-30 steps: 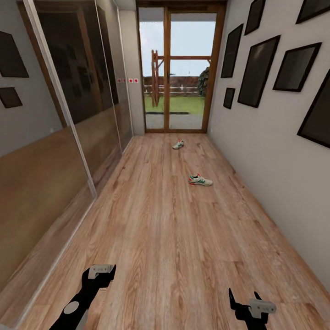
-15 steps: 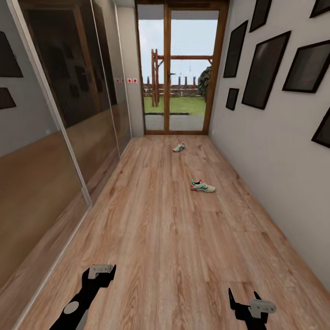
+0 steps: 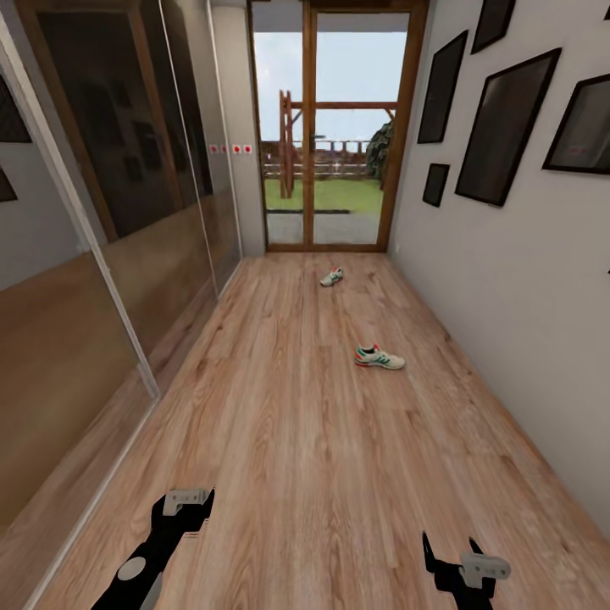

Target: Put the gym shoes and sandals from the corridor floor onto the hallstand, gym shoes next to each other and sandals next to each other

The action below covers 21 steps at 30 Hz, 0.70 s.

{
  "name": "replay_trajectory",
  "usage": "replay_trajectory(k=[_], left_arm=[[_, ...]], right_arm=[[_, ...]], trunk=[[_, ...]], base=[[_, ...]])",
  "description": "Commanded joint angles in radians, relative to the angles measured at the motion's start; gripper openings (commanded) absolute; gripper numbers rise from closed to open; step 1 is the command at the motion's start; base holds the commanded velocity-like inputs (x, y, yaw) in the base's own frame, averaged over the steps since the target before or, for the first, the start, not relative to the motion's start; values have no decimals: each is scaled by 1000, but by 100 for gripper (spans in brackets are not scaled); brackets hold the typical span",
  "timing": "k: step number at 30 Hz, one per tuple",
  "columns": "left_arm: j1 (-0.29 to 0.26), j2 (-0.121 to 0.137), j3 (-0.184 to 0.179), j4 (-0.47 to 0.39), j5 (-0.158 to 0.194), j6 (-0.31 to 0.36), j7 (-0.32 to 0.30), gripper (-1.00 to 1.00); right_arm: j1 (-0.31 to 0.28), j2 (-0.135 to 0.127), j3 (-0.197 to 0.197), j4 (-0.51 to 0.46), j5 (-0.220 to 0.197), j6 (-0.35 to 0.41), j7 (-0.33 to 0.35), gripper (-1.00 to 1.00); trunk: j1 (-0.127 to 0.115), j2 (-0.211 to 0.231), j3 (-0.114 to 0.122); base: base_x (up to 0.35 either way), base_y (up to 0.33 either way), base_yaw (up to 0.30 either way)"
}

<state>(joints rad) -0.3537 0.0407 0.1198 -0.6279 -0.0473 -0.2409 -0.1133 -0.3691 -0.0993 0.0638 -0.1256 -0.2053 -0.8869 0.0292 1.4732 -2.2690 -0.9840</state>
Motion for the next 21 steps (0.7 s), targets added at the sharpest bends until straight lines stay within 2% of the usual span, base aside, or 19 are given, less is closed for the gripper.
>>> replay_trajectory(k=[1,21], left_arm=[[-1,-1,6,1,-5,-3,-8,100],[-1,-1,6,1,-6,-3,-8,100]], right_arm=[[-1,0,6,1,-10,-3,3,100],[-1,0,6,1,-11,-3,2,100]], trunk=[[0,0,-1],[0,0,-1]], base=[[339,0,0],[339,0,0]])
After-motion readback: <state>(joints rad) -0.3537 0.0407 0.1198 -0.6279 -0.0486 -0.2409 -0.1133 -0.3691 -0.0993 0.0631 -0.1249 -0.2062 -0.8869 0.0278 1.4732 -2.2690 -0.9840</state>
